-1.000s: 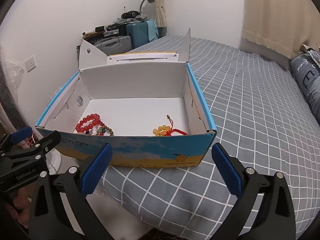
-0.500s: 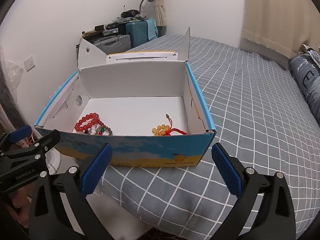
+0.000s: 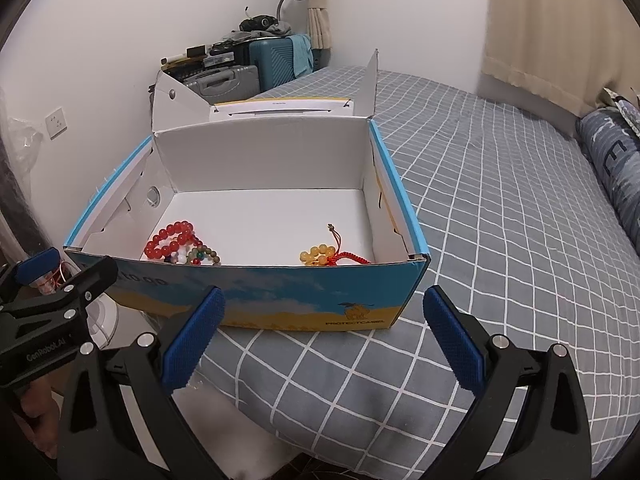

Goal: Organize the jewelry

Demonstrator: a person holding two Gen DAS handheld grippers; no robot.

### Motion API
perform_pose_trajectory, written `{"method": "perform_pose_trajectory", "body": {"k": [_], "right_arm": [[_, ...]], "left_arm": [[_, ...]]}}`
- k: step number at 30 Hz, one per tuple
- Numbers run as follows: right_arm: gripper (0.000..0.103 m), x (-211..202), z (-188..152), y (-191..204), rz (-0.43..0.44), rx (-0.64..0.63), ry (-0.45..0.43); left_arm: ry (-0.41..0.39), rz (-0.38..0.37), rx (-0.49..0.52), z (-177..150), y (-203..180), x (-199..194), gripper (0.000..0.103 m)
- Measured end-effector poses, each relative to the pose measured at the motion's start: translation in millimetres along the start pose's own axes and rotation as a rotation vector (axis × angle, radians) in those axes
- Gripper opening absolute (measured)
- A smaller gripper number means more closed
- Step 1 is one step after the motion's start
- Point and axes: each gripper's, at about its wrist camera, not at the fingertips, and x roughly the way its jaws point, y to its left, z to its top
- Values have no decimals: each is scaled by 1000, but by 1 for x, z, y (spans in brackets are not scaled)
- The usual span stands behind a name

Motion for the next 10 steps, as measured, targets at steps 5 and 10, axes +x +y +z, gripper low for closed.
{"method": "perform_pose_trajectory", "body": {"k": [5,10], "right_arm": [[95,-1,-1,0,1,0,-2],[95,-1,-1,1,1,-1,-1]], "left_arm": [[6,-21,4,0,-1,1,97],[18,-25,1,-3,-2,3,97]]}}
